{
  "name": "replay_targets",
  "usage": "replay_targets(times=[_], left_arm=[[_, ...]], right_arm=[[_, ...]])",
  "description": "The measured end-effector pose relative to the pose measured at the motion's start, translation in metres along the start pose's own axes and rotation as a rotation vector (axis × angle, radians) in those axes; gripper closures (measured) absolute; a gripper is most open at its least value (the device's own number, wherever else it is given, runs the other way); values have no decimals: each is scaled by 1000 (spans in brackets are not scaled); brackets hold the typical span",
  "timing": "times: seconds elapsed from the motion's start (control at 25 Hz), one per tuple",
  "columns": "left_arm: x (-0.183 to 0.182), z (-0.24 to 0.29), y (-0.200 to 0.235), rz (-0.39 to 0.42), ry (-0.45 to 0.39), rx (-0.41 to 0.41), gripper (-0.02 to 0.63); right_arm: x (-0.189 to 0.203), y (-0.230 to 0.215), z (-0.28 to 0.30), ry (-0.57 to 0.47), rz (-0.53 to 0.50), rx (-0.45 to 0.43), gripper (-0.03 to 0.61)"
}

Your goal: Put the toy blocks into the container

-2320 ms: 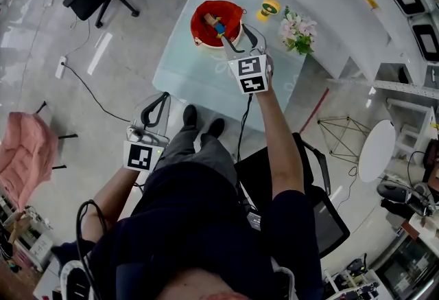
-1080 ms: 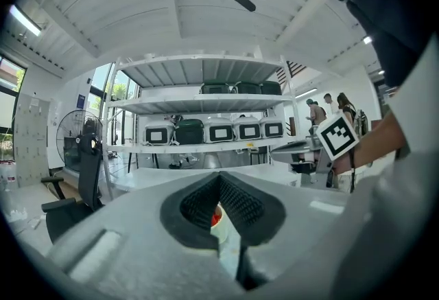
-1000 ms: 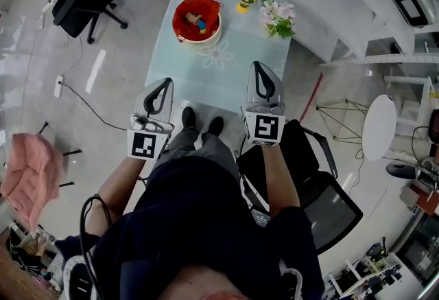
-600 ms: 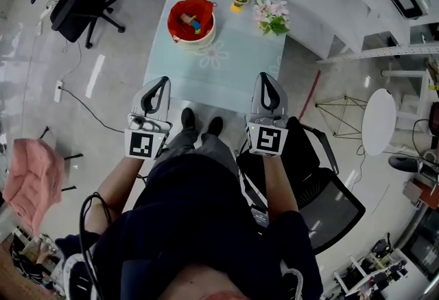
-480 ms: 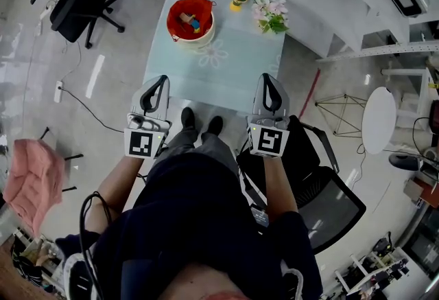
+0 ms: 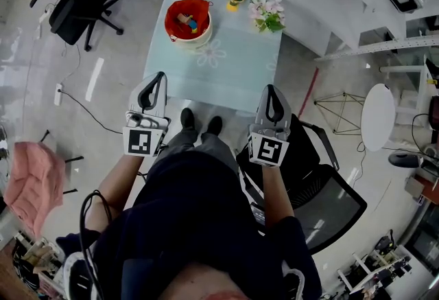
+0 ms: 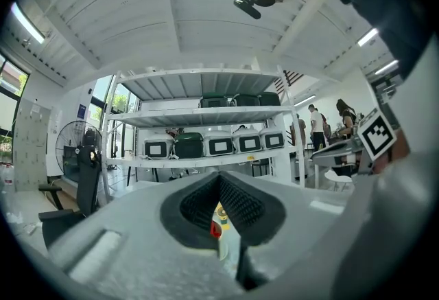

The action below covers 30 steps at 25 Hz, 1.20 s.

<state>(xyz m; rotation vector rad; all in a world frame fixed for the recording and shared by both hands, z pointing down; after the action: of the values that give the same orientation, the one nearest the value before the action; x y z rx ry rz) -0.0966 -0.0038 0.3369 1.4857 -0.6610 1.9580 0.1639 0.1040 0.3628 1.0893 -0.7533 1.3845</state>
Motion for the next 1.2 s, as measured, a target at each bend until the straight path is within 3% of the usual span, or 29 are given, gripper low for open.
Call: replay_targets(times=[0.92,1.08,1.2], left_arm=[[9,-4,-1,42,-9,8,611],[5,-5,-3,38,39,12,611],[1,-7,-3,29,29,10,611]], right_arm=[[19,2,-18,59,18,38,581],[16,2,-17,61,34,31,581],[13,2,-17,65,36,27,582]])
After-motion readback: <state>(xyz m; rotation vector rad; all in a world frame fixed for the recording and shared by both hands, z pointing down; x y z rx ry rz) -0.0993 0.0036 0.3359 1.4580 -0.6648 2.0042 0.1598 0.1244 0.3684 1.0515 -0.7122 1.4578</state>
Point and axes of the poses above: the fingertips, and each gripper's own axes: z forward along the fingers, y to its left, x out of its underside, the point moved 4 cm from there along -z, backward along the fingers, and after that the axes turned 14 degrees about y, right-handed, at the moved point
